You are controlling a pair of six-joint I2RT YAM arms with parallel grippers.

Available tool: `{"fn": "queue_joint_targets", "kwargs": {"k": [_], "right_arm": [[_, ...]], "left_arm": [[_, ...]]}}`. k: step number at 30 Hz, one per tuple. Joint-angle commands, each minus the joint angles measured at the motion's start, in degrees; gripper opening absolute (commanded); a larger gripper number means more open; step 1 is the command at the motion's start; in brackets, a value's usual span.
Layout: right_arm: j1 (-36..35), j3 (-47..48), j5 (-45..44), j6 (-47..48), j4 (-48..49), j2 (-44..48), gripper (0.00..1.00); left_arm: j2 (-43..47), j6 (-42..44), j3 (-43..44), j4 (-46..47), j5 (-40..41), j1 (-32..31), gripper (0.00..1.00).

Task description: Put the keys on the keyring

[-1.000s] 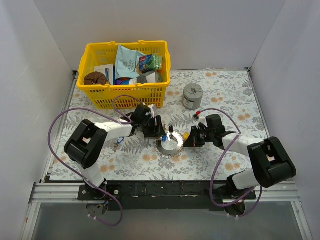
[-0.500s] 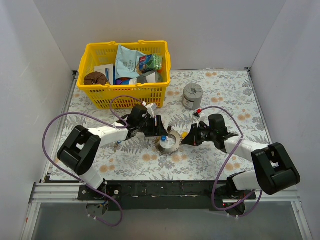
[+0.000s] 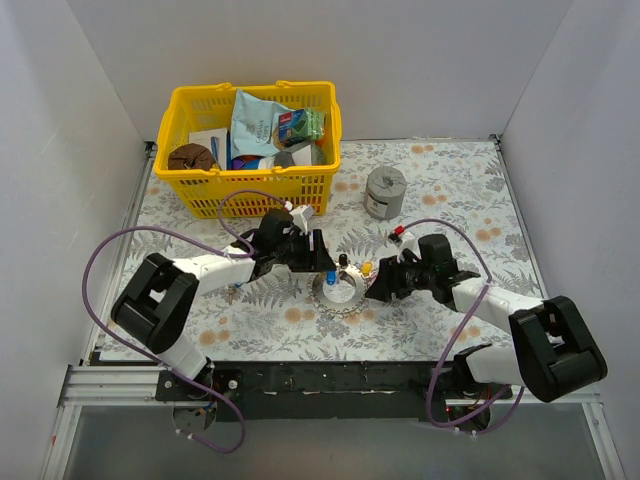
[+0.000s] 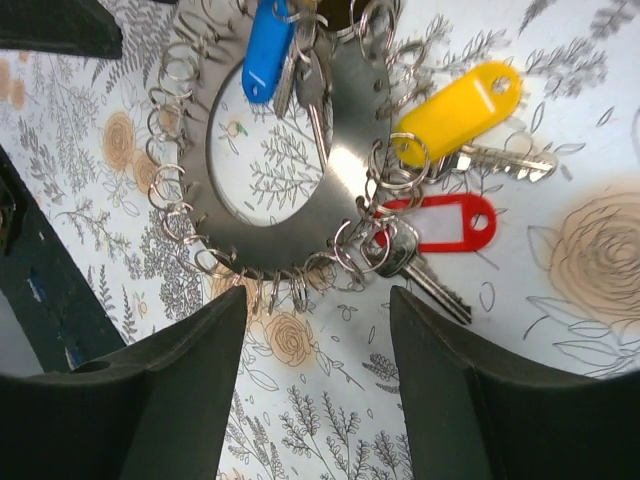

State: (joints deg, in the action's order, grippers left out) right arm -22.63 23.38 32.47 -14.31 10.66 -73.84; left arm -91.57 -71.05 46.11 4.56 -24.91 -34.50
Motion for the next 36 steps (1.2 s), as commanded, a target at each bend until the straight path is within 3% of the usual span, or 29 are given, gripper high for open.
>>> {"fn": "queue_joint_targets", "kwargs": {"k": [1,13,21,25,36], "right_arm": [[-0.13,6.94,-4.77,5.59,-7.13,2.57,0.67],[-1.18,14.68,-4.17,7.36,-15.92,-1.83,0.45],[-2.06,13.54,-2.59,5.78,-16.11,-2.88,0.28],[-2.06,11.61,-0.75,3.24,-14.09,-3.67,0.28],[-2.06,8.35,0.05,-0.37,-11.18,-7.36,0.41]], "left_arm": [[4.47,2.22,-0.23,-1.21,2.22,-0.04,0.57],[6.49,7.85,2.85,-11.50,12.86,-0.04,0.60],[5.09,6.01,2.67,-4.84,2.24,-1.53,0.59],[2.28,4.69,3.90,-2.36,0.56,-5.22,0.59],[-5.11,-1.20,6.45,4.76,-4.54,-10.32,0.50]]}}
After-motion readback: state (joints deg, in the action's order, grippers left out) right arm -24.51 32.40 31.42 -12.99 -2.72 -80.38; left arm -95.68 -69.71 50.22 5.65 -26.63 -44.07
